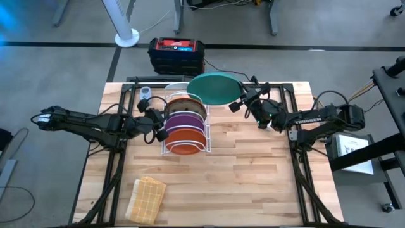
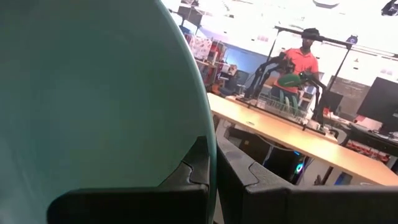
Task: Sort dishes
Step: Put the green plate into the dish rack
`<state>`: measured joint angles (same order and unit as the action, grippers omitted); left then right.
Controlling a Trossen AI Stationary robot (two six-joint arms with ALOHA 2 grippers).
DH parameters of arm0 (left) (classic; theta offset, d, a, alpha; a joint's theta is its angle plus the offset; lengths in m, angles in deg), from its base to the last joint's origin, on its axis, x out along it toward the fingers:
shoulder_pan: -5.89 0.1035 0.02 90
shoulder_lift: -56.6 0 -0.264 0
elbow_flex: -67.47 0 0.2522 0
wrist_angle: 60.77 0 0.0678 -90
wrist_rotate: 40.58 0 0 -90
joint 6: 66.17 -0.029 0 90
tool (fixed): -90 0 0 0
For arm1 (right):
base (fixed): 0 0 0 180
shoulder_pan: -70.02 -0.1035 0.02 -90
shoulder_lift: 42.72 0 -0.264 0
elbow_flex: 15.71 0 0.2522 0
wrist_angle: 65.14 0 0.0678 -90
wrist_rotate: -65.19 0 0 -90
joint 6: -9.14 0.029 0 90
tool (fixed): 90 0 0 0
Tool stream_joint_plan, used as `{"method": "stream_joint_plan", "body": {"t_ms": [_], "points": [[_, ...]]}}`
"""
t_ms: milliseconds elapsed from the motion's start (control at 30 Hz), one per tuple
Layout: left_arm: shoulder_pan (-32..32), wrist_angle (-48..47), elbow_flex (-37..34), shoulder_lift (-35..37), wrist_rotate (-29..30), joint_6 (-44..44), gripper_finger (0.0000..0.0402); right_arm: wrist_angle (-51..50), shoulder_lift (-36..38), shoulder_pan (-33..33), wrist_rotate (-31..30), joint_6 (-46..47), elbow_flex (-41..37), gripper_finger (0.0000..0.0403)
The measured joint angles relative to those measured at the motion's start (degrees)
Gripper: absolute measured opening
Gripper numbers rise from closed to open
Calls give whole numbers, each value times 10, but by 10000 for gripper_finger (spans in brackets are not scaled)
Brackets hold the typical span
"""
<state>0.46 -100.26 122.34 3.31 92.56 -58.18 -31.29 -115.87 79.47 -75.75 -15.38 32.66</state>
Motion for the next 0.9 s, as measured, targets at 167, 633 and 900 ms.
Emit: {"method": "stream_joint_plan", "body": {"t_ms": [167,633,900], "points": [[0,0,0,0,0,0,79,14,-28,1,2,-1,0,0],[0,0,0,0,0,0,79,62,-97,3,14,-26,7,0],[0,0,-1,0,0,0,79,73,-114,4,19,-22,7,0]]}}
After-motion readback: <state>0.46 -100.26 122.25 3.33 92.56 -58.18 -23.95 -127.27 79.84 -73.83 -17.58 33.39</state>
